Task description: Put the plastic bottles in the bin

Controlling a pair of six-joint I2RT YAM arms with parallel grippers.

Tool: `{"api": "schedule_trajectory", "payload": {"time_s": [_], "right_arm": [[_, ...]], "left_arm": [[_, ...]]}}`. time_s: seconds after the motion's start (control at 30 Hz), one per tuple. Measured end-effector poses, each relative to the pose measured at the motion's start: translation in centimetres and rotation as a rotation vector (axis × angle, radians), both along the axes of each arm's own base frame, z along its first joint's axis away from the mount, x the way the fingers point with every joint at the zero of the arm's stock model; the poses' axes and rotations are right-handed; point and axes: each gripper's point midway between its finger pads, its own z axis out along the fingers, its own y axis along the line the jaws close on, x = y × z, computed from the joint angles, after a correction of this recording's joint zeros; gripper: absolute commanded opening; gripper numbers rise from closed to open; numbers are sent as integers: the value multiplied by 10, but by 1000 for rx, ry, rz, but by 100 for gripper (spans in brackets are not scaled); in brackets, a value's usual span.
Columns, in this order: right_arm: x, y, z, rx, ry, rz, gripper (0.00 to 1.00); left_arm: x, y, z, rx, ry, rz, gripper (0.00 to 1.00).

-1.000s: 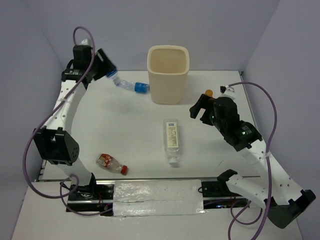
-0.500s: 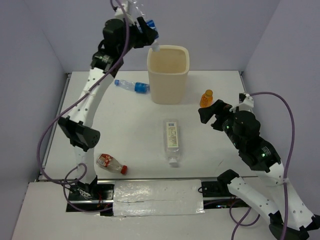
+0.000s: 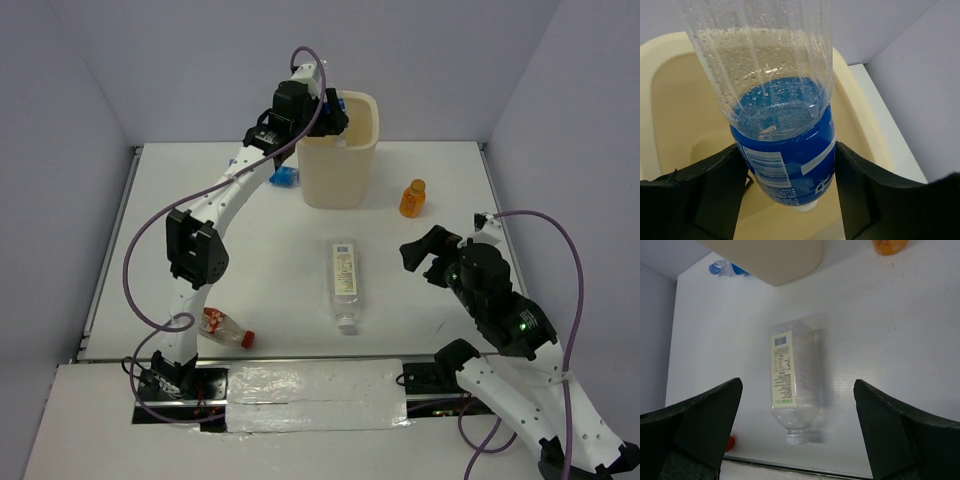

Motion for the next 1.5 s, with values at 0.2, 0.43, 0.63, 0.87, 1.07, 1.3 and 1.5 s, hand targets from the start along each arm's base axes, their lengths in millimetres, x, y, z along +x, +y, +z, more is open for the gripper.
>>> {"api": "schedule_trajectory", "payload": {"time_s": [0.2, 0.43, 0.63, 0.87, 1.07, 1.3, 1.5], "right_arm": [[0, 3, -17, -20, 50, 9, 100], [8, 35, -56, -82, 224, 135, 100], [3, 72, -86, -157, 332, 268, 100], [9, 112, -114, -311, 426, 340, 100], [28, 130, -117, -390, 419, 320, 100], [43, 141, -143, -481, 459, 324, 100], [46, 146, -170, -525, 504, 343, 95]], "left_arm": [[0, -4, -17, 33, 2, -8, 99], [-17, -14, -3, 74, -32, -40, 99], [-48, 0, 76, 49, -152, -27, 99], [-128, 68, 192, -33, -313, 78, 99], [-183, 138, 201, -31, -326, 248, 99], [-185, 193, 112, 139, -148, 428, 99], [-182, 220, 64, 217, -23, 493, 99]]}}
